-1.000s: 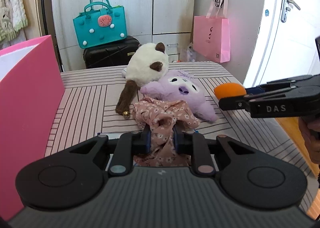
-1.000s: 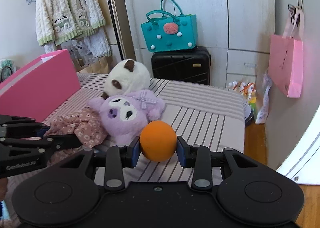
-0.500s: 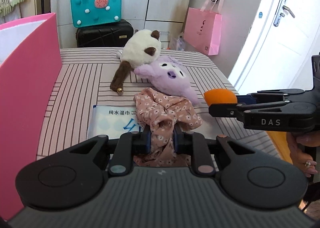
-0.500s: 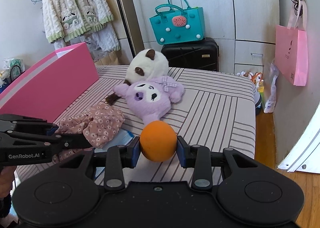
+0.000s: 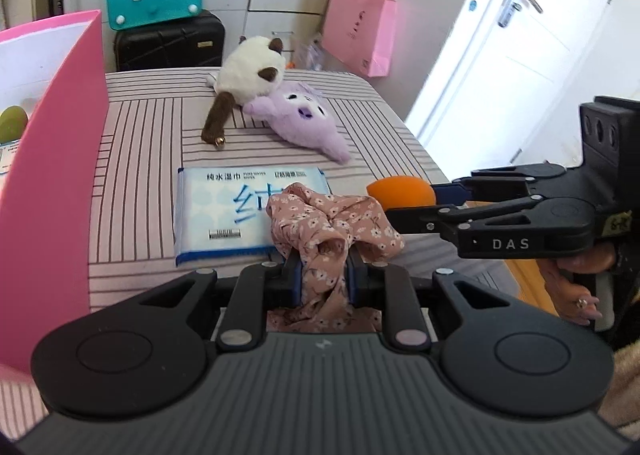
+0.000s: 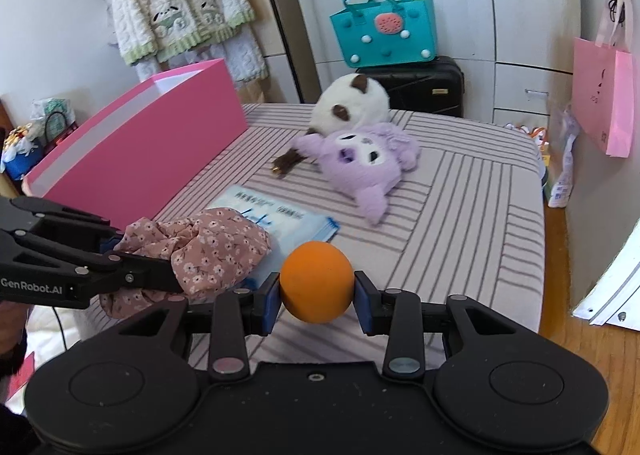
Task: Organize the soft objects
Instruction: 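Carry the floral cloth and orange ball with both grippers over the pink box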
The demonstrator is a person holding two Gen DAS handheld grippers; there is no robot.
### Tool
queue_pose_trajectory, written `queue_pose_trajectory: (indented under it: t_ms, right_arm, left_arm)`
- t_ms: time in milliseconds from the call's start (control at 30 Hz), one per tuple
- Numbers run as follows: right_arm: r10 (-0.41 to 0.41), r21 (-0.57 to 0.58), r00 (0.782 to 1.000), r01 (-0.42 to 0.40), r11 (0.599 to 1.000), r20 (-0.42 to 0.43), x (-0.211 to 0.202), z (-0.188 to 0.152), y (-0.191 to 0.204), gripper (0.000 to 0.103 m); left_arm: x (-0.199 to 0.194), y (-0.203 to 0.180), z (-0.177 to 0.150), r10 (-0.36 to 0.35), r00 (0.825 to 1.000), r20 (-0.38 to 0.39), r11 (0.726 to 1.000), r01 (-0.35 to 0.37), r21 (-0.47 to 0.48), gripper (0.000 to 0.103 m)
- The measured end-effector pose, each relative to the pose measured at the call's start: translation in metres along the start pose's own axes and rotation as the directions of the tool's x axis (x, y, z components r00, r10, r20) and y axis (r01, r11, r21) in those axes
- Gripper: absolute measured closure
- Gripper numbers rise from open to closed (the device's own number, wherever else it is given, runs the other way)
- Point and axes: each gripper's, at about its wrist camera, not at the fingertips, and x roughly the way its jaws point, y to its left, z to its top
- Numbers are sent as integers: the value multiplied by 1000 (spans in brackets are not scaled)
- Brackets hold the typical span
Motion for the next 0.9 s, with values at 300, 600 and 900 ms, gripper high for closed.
queue_pose_trajectory:
  t_ms: [300, 600, 900]
  right_arm:
    - [37, -6, 999, -37, 999, -31, -21, -6, 22, 60]
    - [95, -47, 993, -98, 994, -73, -52, -2, 50, 60]
    - [131, -97, 988, -139, 986, -81, -73, 7, 81, 60]
  left_arm:
    - [-37, 0, -4, -36, 999, -37, 998, 38, 43, 84]
    - [-72, 6, -6, -65, 995, -75, 997, 68, 32, 84]
    - [-108, 10, -6, -91, 991, -97, 996, 92, 6, 84]
